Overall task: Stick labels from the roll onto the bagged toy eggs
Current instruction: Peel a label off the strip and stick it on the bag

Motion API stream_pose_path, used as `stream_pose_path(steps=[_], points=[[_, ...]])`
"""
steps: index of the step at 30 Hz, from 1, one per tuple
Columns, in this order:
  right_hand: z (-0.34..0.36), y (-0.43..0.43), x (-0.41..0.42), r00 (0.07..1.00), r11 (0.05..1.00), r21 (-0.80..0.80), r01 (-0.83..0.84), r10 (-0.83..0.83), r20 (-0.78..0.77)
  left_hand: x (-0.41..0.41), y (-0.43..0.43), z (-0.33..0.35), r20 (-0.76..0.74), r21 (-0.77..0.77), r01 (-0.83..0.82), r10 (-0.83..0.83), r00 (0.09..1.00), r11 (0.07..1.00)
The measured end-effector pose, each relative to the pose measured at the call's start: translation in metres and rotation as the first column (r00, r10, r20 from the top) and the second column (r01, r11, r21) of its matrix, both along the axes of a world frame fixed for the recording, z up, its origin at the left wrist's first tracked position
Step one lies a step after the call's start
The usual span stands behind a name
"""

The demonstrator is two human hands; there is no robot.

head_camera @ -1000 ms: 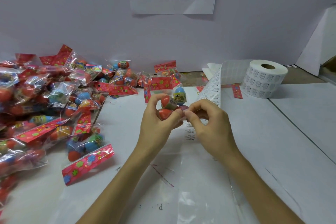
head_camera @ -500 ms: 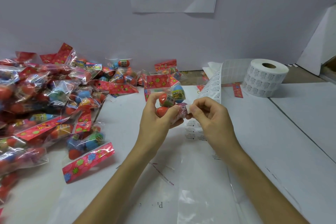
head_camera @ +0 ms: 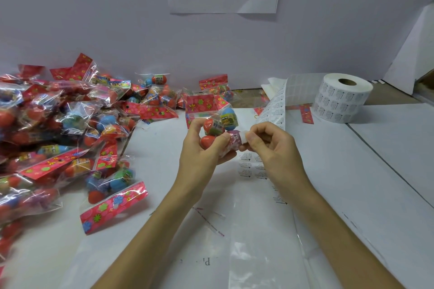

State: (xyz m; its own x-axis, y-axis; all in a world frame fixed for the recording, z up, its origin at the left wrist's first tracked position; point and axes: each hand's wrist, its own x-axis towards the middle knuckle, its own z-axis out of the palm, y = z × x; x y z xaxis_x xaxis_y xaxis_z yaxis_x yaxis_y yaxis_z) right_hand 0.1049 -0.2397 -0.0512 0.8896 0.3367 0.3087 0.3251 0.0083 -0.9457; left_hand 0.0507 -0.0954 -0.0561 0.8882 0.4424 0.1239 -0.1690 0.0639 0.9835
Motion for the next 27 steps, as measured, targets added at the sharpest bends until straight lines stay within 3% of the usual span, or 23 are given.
stream_pose_path(steps=[4, 8, 15, 20, 27], points=[[0.0019, -0.0001, -0.0003, 1.000, 0.998, 0.059, -0.016, 0.017, -0.018, -0.0007, 0.0002, 0.0019, -0.020, -0.023, 0.002, -0.003, 1.000, 1.000], [0.0078, -0.0033, 0.0014, 0.984, 0.973, 0.225, -0.051, 0.088, -0.156, -0.0022, 0.0038, 0.0039, -0.002, -0.168, 0.029, -0.030, 1.000, 0.985], [0.0017, 0.0025, -0.0012, 0.990, 0.982, 0.131, 0.140, -0.142, 0.009, -0.0030, 0.0013, 0.0043, 0.048, -0.267, 0.224, -0.219, 0.975, 0.937], [0.0041, 0.0004, -0.0038, 0.980, 0.984, 0.102, 0.143, -0.155, 0.125, -0.0034, -0.0023, 0.0046, 0.054, -0.292, 0.269, -0.265, 0.963, 0.918], [0.0048, -0.0002, -0.0042, 0.978, 0.987, 0.067, 0.147, -0.155, 0.140, -0.0047, -0.0038, 0.0048, 0.041, -0.279, 0.262, -0.261, 0.964, 0.924]])
